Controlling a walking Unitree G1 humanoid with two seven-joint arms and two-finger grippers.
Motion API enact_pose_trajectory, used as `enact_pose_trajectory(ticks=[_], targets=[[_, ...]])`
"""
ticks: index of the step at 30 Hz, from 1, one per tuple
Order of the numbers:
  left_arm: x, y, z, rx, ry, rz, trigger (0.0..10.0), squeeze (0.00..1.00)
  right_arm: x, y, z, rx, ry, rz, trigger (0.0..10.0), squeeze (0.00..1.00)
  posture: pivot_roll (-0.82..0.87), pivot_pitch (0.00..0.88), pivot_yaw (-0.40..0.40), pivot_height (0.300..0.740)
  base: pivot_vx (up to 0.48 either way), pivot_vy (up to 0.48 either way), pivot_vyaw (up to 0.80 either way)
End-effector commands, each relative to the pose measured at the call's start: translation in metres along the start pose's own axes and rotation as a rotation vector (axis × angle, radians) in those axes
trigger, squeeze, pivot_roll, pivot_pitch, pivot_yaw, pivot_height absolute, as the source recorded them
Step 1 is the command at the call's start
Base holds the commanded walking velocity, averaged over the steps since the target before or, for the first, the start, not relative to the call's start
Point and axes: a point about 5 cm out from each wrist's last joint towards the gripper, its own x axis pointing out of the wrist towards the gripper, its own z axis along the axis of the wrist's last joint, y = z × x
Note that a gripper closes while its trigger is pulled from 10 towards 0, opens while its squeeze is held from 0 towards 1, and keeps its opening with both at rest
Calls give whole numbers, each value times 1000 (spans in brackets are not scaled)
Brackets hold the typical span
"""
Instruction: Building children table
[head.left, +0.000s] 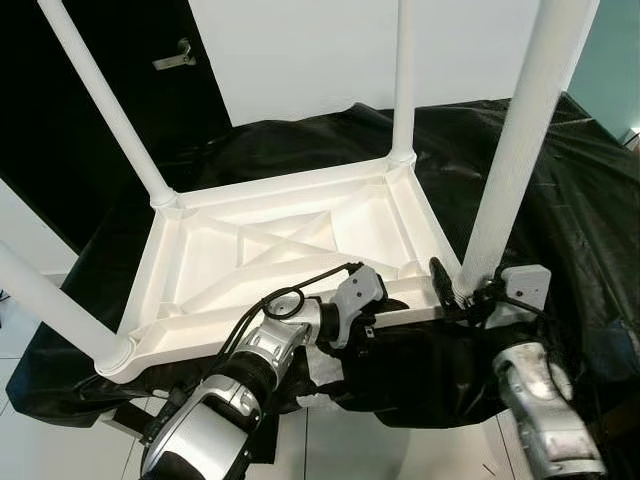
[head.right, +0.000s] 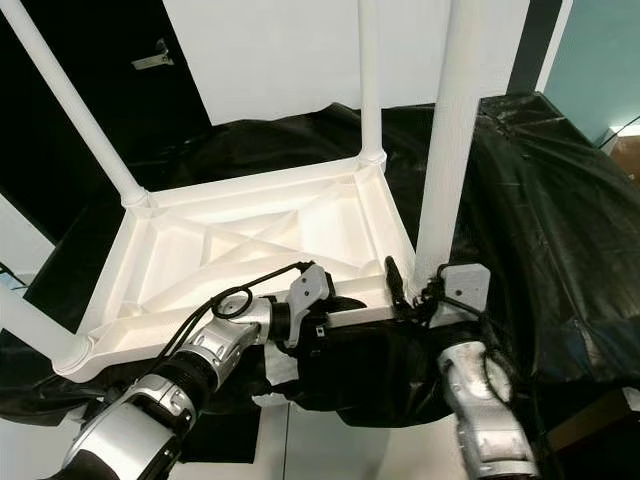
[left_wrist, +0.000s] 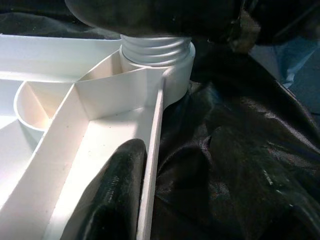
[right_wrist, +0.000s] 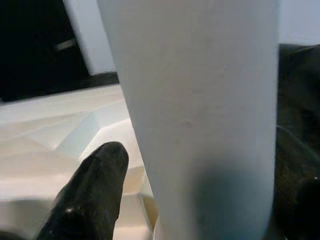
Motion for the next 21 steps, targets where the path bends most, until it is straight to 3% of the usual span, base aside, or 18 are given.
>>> enact_pose_trajectory(ticks=[1,2,10,20,21], targets=[[0,-11,-14,-37,61,-149,10000,0,-2,3,-6,38,67,153,2078,0,-200,0,109,740,0,0,0],[0,-11,-13,-36,62,-149,10000,0,-5,0,-5,40,82,197,0,0,-200,0,108,740,0,0,0],[-1,-11,-14,-35,64,-149,10000,0,-18,-6,-6,30,163,357,0,0,-206,0,110,740,0,0,0],[0,-12,-14,-33,62,-153,10000,0,-28,-2,-21,74,232,359,0,0,-201,0,106,740,0,0,0],[-1,-12,-15,-35,62,-158,10000,0,-28,13,-31,146,199,165,0,0,-201,0,111,740,0,0,0]])
